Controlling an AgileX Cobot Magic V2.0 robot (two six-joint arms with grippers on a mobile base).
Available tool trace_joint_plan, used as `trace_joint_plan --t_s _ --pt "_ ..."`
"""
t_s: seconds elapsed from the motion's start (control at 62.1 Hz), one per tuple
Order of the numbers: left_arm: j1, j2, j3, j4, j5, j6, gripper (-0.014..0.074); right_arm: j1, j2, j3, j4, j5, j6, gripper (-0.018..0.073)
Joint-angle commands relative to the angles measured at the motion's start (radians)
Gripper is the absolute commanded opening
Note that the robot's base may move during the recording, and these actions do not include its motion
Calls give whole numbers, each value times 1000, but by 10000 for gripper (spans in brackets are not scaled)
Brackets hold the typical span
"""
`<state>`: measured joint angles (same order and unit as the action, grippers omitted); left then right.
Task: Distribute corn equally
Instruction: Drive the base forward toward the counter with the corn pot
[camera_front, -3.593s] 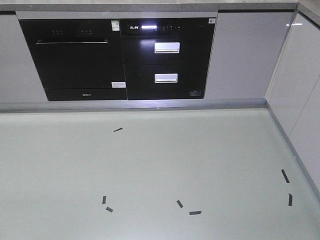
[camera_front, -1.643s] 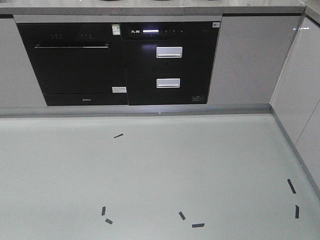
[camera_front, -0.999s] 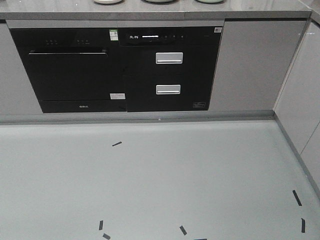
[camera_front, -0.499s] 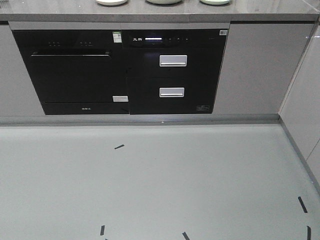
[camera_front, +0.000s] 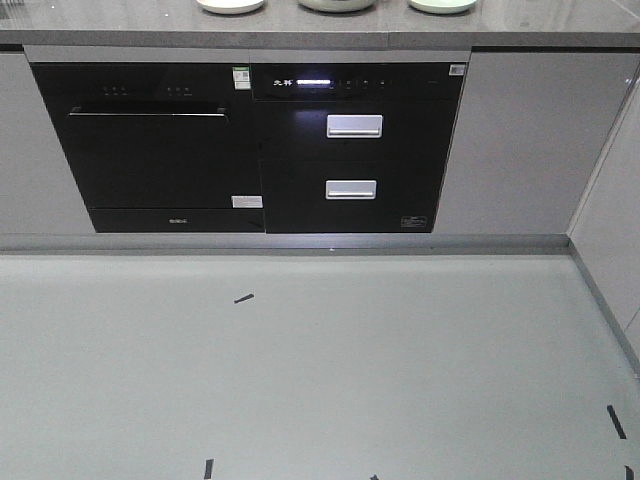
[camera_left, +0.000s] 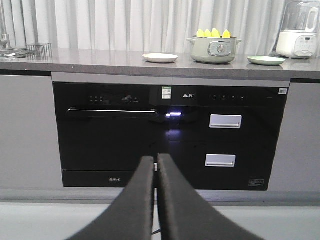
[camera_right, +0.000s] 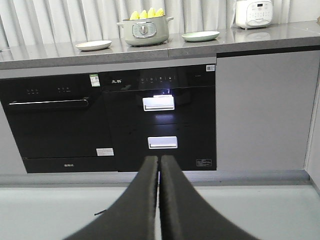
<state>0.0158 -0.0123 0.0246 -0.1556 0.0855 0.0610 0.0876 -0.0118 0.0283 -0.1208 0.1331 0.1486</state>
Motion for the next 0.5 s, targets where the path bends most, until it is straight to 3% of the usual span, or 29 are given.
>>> trace_joint_plan --t_s 0.0,0.483 --pt "0 -14 -23 -10 -69 -1 -6 -8 -5 19 -5 -74 -5 -2" --pt "0 -14 -23 -10 -69 -1 -6 -8 -5 19 -5 -74 -5 -2"
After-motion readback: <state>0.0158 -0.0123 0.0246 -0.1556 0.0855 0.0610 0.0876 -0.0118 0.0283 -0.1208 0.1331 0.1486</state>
